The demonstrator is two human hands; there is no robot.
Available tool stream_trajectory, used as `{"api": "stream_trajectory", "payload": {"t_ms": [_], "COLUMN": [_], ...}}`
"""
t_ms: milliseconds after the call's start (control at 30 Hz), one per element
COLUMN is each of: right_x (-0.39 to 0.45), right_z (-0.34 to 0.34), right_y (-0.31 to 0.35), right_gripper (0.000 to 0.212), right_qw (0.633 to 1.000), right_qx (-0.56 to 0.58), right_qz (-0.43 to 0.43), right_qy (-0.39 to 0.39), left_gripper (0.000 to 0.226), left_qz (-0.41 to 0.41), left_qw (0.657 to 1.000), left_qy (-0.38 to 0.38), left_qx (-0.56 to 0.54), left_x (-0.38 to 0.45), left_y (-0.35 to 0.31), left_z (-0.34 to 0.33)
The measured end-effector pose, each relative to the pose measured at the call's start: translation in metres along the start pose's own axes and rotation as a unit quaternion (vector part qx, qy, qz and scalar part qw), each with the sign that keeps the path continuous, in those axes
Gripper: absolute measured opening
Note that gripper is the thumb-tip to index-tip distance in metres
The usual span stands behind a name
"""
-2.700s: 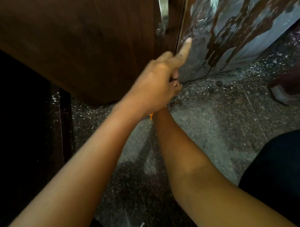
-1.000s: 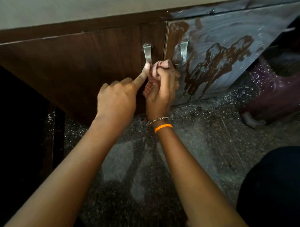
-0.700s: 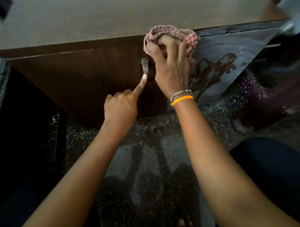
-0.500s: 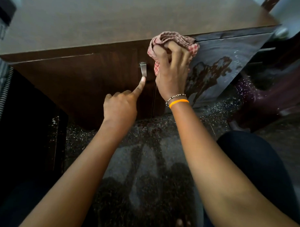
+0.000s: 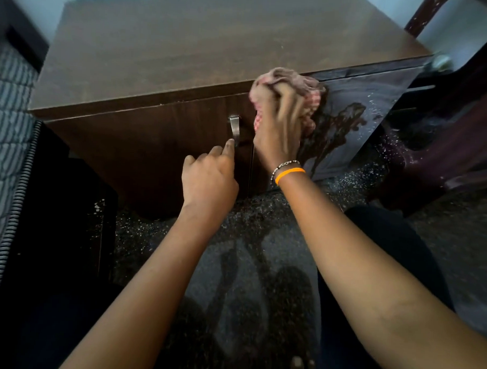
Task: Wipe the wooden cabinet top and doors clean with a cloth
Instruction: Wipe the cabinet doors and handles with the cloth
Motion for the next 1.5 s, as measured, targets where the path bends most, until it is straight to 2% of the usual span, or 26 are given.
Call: {"api": "stream_trajectory", "payload": {"t_ms": [33,100,200,267,433,500,567,600,633,667,733,767,800,867,933,1033,1100,1167,1233,1333,1367,1433,1500], "right_x": [0.001,0.005,0.013,0.013,0.005,-0.007,-0.022,-0.026,-0.026,-0.021,-0.005,0.003,0.008,0.013,0.016,0.012,0.002,-0.007,-0.002,0.026,0.032,0.034,0.035], "right_z": [-0.003,-0.002,0.012,0.019,0.025,0.013,0.002,0.001,0.001,0.003,0.009,0.012,0.015,0.024,0.034,0.040,0.039,0.036,0.037,0.048,0.048,0.047,0.048], "right_y": [0.001,-0.013,-0.057,-0.079,-0.112,-0.136,-0.151,-0.150,-0.143,-0.130,-0.100,-0.088,-0.082,-0.093,-0.117,-0.163,-0.194,-0.204,-0.192,-0.143,-0.128,-0.112,-0.119], "right_gripper": [0.056,0.055,0.056,0.059,0.056,0.053,0.049,0.050,0.053,0.054,0.050,0.047,0.045,0.051,0.056,0.054,0.048,0.044,0.045,0.051,0.051,0.048,0.042], "right_qw": [0.998,0.998,0.988,0.958,0.873,0.811,0.749,0.741,0.751,0.779,0.860,0.890,0.902,0.894,0.874,0.817,0.764,0.735,0.766,0.889,0.919,0.948,0.952], "right_qx": [-0.022,-0.028,0.069,0.124,0.184,0.227,0.259,0.255,0.242,0.221,0.194,0.194,0.203,0.214,0.205,0.218,0.259,0.271,0.244,0.173,0.143,0.108,0.105], "right_qz": [0.050,0.049,-0.118,-0.232,-0.408,-0.509,-0.596,-0.613,-0.611,-0.585,-0.469,-0.409,-0.375,-0.376,-0.418,-0.508,-0.560,-0.597,-0.572,-0.378,-0.314,-0.242,-0.226], "right_qy": [0.021,0.022,-0.065,-0.114,-0.193,-0.177,-0.130,-0.099,-0.070,-0.049,-0.049,-0.059,-0.075,-0.113,-0.141,-0.162,-0.191,-0.175,-0.164,-0.193,-0.188,-0.175,-0.178], "left_gripper": [0.061,0.061,0.070,0.075,0.081,0.081,0.083,0.084,0.084,0.083,0.080,0.079,0.077,0.078,0.080,0.082,0.081,0.081,0.081,0.079,0.078,0.073,0.070], "left_qz": [-0.005,-0.020,-0.047,-0.071,-0.105,-0.106,-0.108,-0.109,-0.109,-0.111,-0.121,-0.127,-0.131,-0.133,-0.129,-0.129,-0.128,-0.119,-0.111,-0.095,-0.093,-0.090,-0.080], "left_qw": [1.000,1.000,0.998,0.995,0.990,0.990,0.988,0.987,0.985,0.983,0.982,0.983,0.985,0.986,0.986,0.986,0.986,0.988,0.989,0.991,0.991,0.991,0.993], "left_qy": [-0.005,-0.019,-0.041,-0.058,-0.076,-0.074,-0.080,-0.089,-0.098,-0.109,-0.110,-0.100,-0.088,-0.078,-0.076,-0.061,-0.059,-0.060,-0.055,-0.041,-0.039,-0.038,-0.036], "left_qx": [-0.005,-0.007,0.010,0.025,0.057,0.065,0.075,0.082,0.090,0.097,0.092,0.083,0.075,0.070,0.075,0.084,0.088,0.083,0.082,0.085,0.088,0.090,0.076], "left_x": [0.002,0.006,0.018,0.022,0.035,0.041,0.045,0.048,0.050,0.053,0.058,0.060,0.062,0.064,0.066,0.068,0.072,0.076,0.081,0.082,0.083,0.084,0.086], "left_y": [-0.005,-0.018,-0.039,-0.052,-0.067,-0.068,-0.072,-0.074,-0.077,-0.080,-0.087,-0.091,-0.096,-0.102,-0.106,-0.108,-0.109,-0.109,-0.114,-0.122,-0.126,-0.131,-0.135], "left_z": [0.001,0.002,0.007,0.009,0.014,0.018,0.023,0.025,0.028,0.031,0.034,0.033,0.033,0.033,0.034,0.033,0.034,0.036,0.035,0.032,0.031,0.030,0.031]}}
Point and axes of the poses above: each hand's wrist, its own x-axis towards the middle knuckle, its own z-axis out of the back of the hand, y = z × x, the point moved 7 cm from there along x, towards the middle knuckle
